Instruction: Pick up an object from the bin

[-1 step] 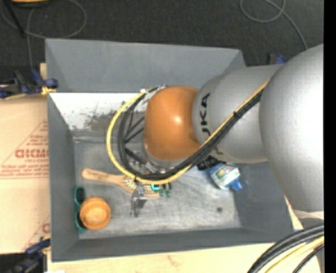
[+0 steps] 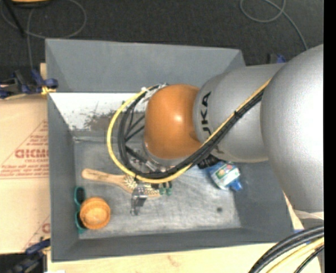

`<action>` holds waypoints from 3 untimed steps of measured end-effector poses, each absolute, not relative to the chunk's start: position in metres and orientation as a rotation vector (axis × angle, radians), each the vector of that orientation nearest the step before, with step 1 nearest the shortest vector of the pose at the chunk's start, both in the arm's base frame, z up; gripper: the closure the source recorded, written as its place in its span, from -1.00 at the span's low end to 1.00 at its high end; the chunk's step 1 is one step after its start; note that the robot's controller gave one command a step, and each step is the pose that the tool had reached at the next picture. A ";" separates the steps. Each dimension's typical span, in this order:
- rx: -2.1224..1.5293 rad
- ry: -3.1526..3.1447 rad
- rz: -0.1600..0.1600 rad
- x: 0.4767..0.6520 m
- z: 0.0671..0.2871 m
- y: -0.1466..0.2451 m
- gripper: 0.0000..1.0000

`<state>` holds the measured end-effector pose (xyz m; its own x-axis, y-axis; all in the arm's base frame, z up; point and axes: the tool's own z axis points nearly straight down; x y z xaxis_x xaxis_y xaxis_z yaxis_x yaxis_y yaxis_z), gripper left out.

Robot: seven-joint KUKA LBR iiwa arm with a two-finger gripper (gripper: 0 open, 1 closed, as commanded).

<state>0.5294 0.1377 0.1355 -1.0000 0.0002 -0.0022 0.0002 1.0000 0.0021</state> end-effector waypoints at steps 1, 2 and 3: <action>-0.011 3.133 0.002 0.564 0.086 0.104 -1.00; 0.009 3.129 0.007 0.575 0.065 0.094 -1.00; 0.010 3.132 0.004 0.562 0.074 0.097 -1.00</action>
Offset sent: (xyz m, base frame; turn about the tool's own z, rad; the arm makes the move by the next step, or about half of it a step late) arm 0.0400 -0.0436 -0.0655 0.0146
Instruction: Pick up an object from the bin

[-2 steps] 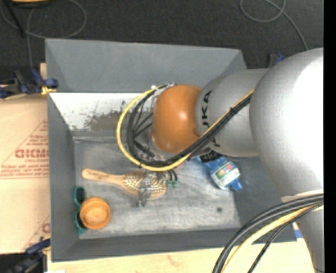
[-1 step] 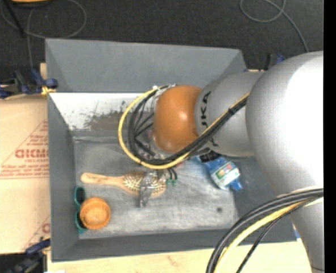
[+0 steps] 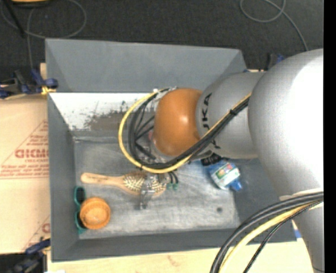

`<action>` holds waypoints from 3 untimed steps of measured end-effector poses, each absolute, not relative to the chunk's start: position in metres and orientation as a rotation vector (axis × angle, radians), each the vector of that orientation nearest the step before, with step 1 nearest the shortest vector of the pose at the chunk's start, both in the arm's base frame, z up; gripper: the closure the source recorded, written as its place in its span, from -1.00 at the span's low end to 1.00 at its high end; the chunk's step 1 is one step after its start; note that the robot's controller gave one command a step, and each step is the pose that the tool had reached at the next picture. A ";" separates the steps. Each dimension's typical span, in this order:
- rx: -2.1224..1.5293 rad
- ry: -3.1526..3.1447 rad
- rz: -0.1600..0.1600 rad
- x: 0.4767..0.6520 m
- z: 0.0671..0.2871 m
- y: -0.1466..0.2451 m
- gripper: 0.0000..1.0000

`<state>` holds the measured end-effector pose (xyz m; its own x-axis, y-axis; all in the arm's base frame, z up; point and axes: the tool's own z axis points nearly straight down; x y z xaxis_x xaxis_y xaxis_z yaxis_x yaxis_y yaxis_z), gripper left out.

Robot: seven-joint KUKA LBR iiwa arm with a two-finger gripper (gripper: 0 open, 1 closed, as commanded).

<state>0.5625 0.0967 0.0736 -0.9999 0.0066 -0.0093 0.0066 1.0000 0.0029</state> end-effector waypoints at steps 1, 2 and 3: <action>0.011 3.140 0.003 0.577 0.068 0.095 -1.00; 0.014 3.129 0.006 0.566 0.077 0.096 1.00; 0.014 3.129 0.006 0.566 0.077 0.096 1.00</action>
Offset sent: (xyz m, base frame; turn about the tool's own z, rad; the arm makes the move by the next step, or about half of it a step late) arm 0.0000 0.0000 0.0000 0.0000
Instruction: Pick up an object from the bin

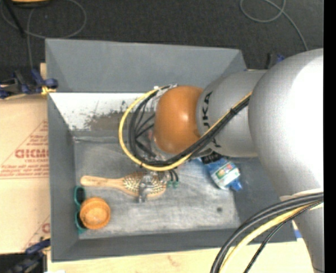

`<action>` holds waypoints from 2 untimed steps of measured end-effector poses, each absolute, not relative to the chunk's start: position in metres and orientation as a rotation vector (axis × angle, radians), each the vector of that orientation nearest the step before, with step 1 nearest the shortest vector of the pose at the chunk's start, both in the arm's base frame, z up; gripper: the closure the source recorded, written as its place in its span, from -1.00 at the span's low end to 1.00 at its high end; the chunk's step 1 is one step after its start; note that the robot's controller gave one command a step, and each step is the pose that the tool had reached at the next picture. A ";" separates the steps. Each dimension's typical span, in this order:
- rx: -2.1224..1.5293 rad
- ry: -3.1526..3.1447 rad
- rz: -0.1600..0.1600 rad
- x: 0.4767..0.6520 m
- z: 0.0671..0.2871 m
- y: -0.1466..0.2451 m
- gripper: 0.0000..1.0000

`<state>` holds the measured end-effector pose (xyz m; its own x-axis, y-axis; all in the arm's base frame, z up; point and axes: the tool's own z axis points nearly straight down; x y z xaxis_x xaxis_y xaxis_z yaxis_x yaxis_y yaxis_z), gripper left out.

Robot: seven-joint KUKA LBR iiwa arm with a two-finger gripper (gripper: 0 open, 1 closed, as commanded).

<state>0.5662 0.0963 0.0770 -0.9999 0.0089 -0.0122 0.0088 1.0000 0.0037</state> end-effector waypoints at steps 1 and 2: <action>0.014 3.133 0.005 0.565 0.080 0.096 1.00; 0.014 3.149 0.001 0.562 0.097 0.096 1.00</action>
Offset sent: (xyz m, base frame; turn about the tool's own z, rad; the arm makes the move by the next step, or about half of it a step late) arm 0.0000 -0.0001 0.0998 0.0000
